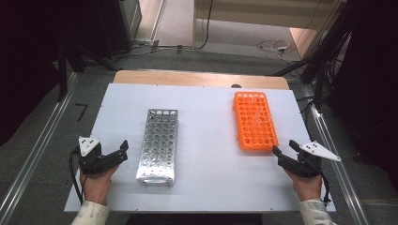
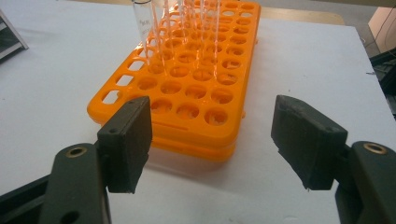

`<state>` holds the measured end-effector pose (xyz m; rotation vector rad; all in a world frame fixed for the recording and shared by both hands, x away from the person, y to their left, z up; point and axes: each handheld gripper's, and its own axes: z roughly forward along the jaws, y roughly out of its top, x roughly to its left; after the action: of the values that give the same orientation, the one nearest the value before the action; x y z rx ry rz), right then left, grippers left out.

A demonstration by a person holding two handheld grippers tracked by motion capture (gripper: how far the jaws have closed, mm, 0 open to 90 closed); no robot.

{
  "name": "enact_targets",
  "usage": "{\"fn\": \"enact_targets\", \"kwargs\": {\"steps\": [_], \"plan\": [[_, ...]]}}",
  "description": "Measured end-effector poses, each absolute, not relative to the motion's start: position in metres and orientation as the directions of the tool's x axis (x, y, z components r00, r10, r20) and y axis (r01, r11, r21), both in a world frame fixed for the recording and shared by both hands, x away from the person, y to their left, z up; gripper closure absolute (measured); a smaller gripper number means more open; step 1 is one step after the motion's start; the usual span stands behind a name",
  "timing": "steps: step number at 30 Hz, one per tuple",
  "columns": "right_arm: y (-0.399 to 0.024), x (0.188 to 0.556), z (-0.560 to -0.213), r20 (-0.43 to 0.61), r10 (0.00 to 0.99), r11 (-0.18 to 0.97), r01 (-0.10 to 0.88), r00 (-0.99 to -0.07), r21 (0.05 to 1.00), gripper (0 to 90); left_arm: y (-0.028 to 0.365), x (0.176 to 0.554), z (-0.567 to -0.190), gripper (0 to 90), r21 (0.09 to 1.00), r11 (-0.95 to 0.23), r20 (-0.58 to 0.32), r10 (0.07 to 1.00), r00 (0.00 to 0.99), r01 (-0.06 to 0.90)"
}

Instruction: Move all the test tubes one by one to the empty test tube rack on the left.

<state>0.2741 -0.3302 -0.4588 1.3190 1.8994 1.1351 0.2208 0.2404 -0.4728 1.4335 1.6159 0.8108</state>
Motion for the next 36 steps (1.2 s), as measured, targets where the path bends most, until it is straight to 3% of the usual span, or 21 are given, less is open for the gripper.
{"fn": "enact_targets", "kwargs": {"steps": [36], "plan": [[-0.324, 0.294, -0.456, 0.003, 0.932, 0.167, 0.437, -0.363, 0.884, 36.4, 0.239, 0.219, -0.472, 5.4, 0.874, 0.139, -0.147, 0.989, -0.019, 0.466]]}}
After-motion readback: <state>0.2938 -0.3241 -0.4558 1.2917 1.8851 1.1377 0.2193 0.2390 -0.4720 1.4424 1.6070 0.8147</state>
